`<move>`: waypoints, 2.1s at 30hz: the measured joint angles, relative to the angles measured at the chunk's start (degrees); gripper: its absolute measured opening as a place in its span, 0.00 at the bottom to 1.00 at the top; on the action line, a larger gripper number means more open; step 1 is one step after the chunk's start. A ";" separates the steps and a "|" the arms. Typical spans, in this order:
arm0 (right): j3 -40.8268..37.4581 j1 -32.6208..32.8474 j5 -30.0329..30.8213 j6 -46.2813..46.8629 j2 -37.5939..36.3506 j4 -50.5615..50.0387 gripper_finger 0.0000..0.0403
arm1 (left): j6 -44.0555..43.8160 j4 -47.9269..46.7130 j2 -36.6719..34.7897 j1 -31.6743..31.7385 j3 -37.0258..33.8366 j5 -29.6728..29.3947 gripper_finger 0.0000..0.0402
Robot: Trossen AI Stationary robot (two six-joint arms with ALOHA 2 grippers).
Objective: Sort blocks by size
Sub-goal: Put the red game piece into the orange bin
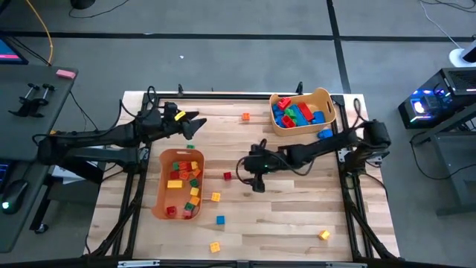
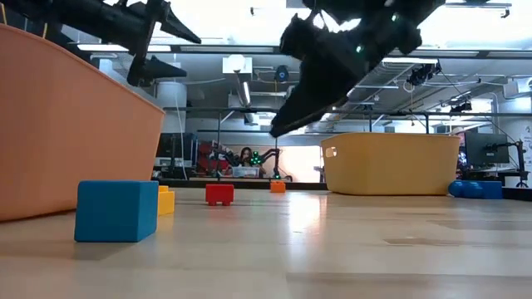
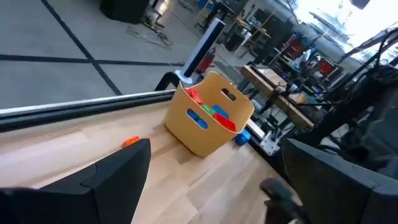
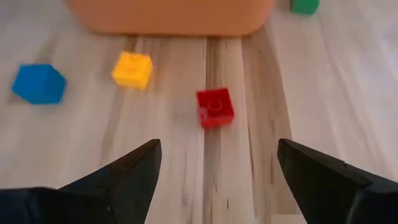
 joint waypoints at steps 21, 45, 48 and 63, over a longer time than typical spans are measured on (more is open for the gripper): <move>16.39 -1.89 -6.32 -7.70 20.79 1.76 0.79 | -0.03 6.05 0.57 -5.71 -0.02 1.37 0.87; 16.09 -3.15 -7.23 -3.24 22.59 0.21 0.43 | 1.57 6.00 0.57 -6.56 -0.02 0.92 0.87; 16.11 -3.13 -7.34 -2.41 22.83 0.34 0.40 | 1.57 6.01 0.57 -6.56 -0.02 0.92 0.87; 25.88 -3.86 -2.67 -8.49 12.26 2.46 0.34 | 2.03 6.00 0.57 -6.56 -0.02 0.92 0.87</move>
